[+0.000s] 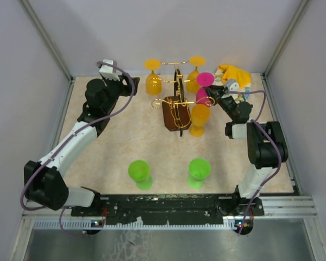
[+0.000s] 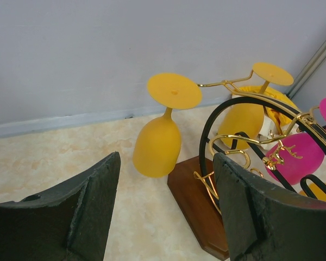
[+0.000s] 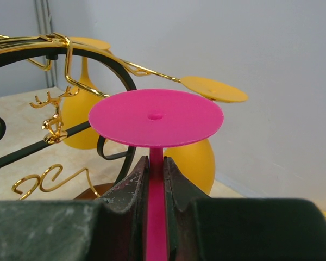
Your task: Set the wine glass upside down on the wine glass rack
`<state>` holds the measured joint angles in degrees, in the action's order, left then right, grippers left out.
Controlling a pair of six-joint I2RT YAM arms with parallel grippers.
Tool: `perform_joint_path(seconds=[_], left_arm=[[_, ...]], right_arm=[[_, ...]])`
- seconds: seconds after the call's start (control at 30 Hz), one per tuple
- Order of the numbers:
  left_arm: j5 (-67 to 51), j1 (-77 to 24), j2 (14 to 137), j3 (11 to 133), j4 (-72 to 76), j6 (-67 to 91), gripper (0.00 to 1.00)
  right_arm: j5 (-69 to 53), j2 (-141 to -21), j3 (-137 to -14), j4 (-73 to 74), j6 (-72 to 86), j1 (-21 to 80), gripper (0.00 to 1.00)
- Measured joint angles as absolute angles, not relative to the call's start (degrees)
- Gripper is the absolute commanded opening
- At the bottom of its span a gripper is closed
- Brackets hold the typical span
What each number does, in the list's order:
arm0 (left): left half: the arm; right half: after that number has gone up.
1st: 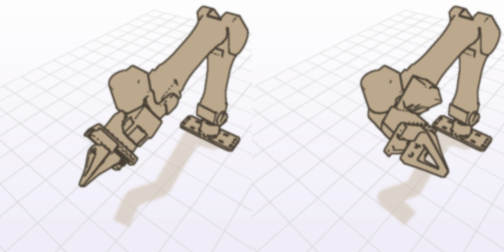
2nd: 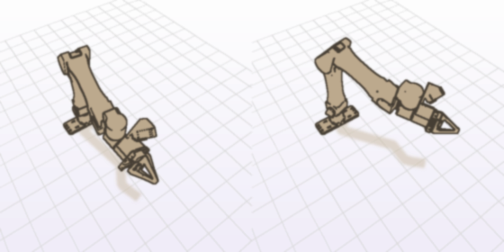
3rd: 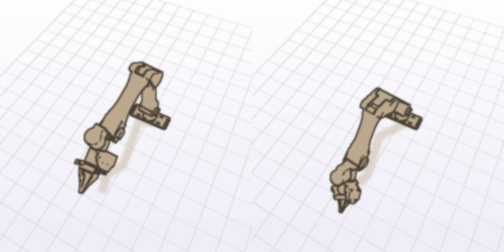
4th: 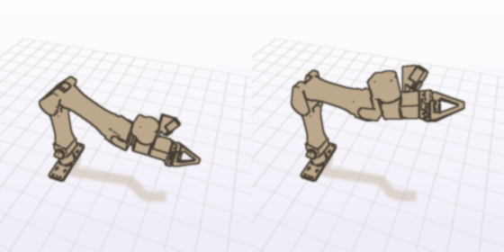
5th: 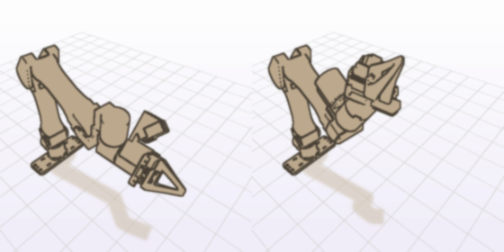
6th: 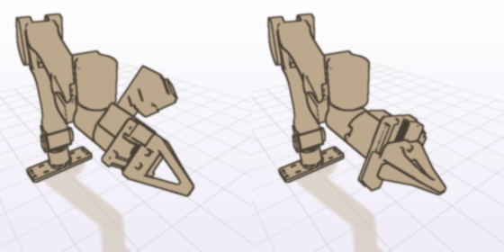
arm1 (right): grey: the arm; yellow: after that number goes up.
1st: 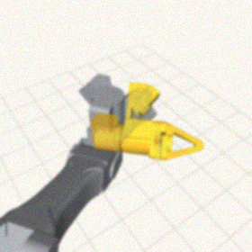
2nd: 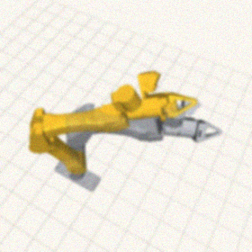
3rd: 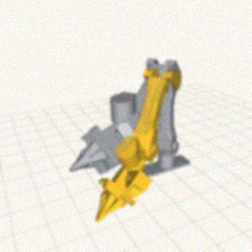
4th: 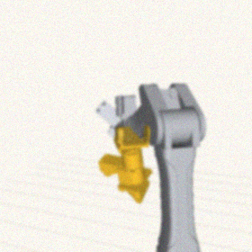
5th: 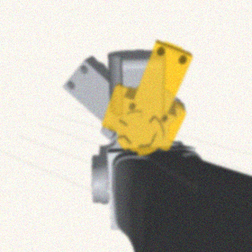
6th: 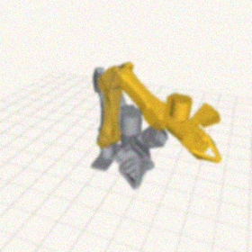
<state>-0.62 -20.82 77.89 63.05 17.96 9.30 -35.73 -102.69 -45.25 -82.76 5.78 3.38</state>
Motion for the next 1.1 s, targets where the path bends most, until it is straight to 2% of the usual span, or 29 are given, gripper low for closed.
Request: perform_joint_path(seconds=[0.13, 0.3, 0.57, 0.93, 1.1], left_arm=[[-0.6, -20.8, 77.9, 63.0, 18.0, 9.5, 0.75], [-0.6, -20.8, 77.9, 62.7, 17.9, 9.6, 0.75], [-0.7, -20.8, 77.9, 62.6, 17.9, 10.2, 0.75], [-1.1, -20.7, 77.9, 62.6, 16.7, 11.0, 0.75], [-1.0, -20.7, 77.7, 62.7, 14.6, 11.2, 0.75]], right_arm=[[-37.0, -102.7, -45.0, -83.4, 5.8, 3.4, 0.00], [-37.5, -102.7, -45.0, -83.4, 5.8, 3.7, 0.19], [-36.5, -101.0, -42.4, -83.0, 5.1, 4.1, 0.38], [-34.0, -91.2, -38.0, -79.2, 2.4, 3.0, 0.42], [-32.2, -87.0, -36.4, -73.1, 1.5, 1.4, 0.51]])
